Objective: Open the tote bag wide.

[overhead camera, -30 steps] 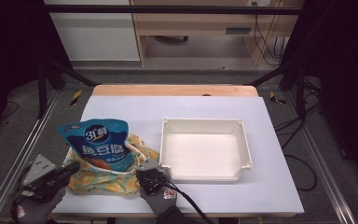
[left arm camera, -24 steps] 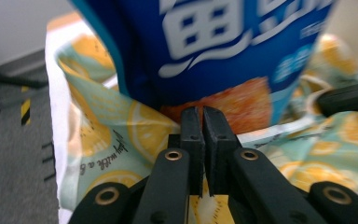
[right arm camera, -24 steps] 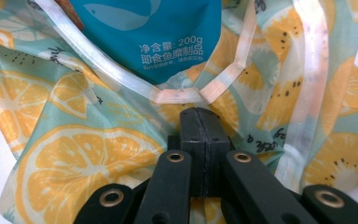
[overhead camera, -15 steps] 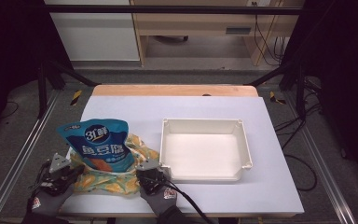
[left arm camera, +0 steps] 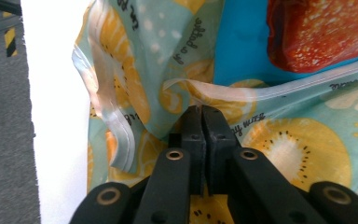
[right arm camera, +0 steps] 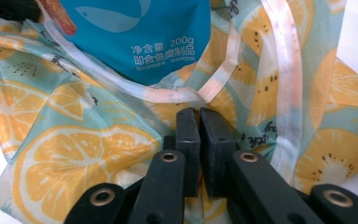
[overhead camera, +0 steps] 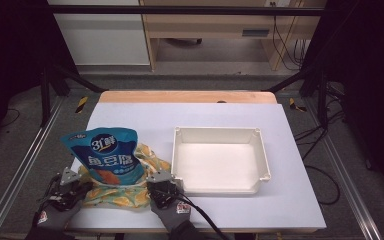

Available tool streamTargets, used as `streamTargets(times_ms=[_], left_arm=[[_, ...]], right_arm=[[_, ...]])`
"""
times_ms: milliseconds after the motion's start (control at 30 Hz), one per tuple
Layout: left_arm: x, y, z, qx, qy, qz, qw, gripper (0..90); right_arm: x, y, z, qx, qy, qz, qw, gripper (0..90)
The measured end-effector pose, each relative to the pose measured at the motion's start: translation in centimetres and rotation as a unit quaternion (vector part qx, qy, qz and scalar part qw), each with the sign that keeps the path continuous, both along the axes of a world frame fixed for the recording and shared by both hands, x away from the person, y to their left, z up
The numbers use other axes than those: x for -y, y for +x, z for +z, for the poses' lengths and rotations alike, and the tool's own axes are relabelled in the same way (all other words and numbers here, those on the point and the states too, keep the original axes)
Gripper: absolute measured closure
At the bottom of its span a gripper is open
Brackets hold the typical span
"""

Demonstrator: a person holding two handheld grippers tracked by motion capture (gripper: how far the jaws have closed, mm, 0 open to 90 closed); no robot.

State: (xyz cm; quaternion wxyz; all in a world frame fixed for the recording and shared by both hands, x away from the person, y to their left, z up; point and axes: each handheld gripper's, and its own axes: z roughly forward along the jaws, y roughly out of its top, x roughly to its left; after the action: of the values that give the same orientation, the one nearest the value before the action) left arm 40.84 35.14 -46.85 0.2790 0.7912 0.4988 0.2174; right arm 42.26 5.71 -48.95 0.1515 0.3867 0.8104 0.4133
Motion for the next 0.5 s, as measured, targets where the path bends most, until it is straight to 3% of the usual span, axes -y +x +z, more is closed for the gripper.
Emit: streamTargets(times_ms=[267,467,500], left_arm=[[0.0,-0.1,0.2,0.000,-0.009,-0.005,0.9999,78.8],[-0.3,-1.0,1.2,0.020,-0.030,-0.003,0.9993,69.0],[-0.3,-1.3,1.5,0.033,-0.041,0.000,0.9986,67.3]], right_arm=[[0.3,-0.2,0.2,0.001,0.008,0.006,1.0000,76.9],[0.9,-0.5,1.0,0.013,0.037,0.017,0.9991,67.1],[1.0,-0.5,1.2,0.012,0.044,0.019,0.9988,66.1]])
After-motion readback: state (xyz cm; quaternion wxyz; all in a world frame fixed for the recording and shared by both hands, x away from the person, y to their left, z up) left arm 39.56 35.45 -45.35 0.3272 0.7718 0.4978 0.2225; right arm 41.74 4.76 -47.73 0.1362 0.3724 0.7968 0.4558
